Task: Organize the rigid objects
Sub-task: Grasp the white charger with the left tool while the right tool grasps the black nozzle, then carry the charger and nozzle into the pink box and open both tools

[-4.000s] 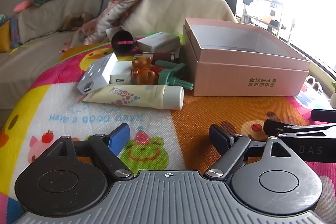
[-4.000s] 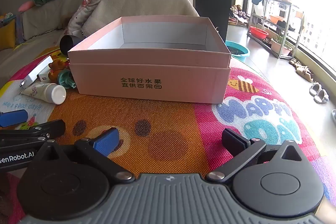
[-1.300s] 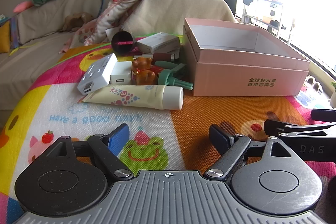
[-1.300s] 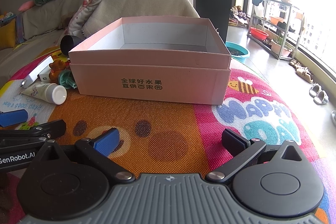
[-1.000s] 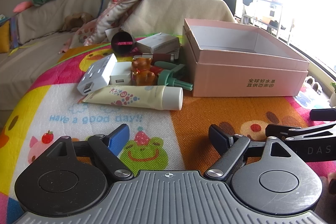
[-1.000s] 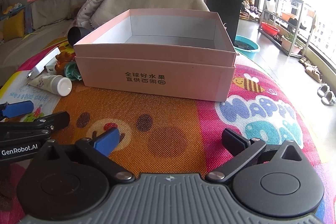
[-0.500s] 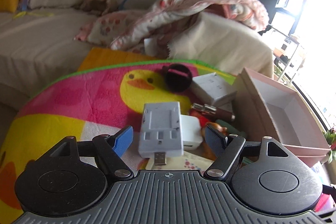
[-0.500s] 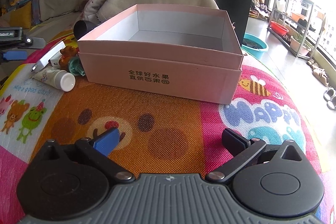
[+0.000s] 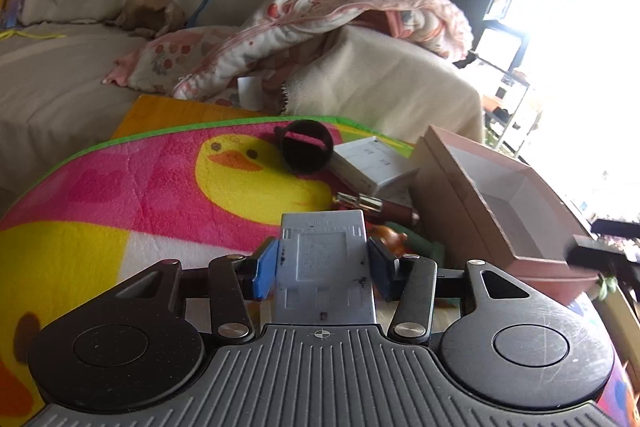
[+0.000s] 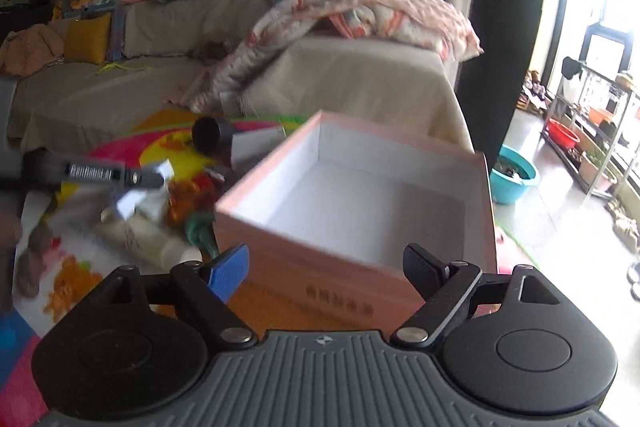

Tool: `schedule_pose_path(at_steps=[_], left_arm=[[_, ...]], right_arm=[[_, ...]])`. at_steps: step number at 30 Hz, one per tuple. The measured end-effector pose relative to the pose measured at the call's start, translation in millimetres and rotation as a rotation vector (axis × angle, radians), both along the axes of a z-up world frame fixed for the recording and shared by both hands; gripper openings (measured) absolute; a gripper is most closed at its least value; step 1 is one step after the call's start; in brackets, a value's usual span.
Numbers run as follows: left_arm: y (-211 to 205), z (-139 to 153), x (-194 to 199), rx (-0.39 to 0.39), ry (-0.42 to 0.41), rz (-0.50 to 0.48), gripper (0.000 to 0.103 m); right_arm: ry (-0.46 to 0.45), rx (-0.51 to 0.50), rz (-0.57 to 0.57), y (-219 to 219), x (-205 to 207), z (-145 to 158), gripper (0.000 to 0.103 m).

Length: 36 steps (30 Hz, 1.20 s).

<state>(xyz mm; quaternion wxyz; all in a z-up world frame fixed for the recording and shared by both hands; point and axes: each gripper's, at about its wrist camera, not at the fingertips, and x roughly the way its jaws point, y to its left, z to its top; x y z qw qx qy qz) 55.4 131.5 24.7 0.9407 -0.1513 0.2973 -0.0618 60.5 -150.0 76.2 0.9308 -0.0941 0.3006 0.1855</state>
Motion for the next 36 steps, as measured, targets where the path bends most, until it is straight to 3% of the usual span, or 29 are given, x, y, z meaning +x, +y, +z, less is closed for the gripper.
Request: schedule_pose_path(at_steps=[3,6,10,15,18,19,21,24,27,32,36], left_arm=[[1,3,-36,-0.019,-0.047,-0.019,0.053],[8,-3,-59,-0.058,-0.08,0.003,0.053],[23,-16,-65,-0.144,-0.11,0.024,0.053],[37,-20,-64,-0.231,-0.135,0.048,0.053],[42,-23,-65,-0.26,-0.13,0.058,0.053],[43,-23,-66,-0.258,-0.133,0.063,0.053],[43,-24,-66,-0.254,-0.133,0.067,0.053],[43,-24,-67,-0.253,-0.14,0.066,0.053],[41,-23,-67,-0.244,-0.144,0.058,0.053],[32,-19,-70,-0.205,-0.158,0.022,0.053],[5,-3,-83,-0.144,-0.165,-0.094,0.053]], right_arm=[[0.082,0.062,0.08,34,52,32,0.086],[0.194,0.081,0.097,77,109,37,0.086],[0.246,0.003,0.084,141,166,17,0.086],[0.328,0.028,0.098,189,196,-3,0.086],[0.345,-0.017,0.071,215,206,-20,0.085],[0.346,-0.046,0.053,223,208,-28,0.083],[0.353,-0.12,0.027,233,210,-42,0.063],[0.312,-0.175,0.034,232,196,-39,0.047],[0.28,-0.109,0.101,210,168,-10,0.046],[0.181,-0.011,0.247,143,75,44,0.046],[0.146,0.05,0.266,66,4,60,0.046]])
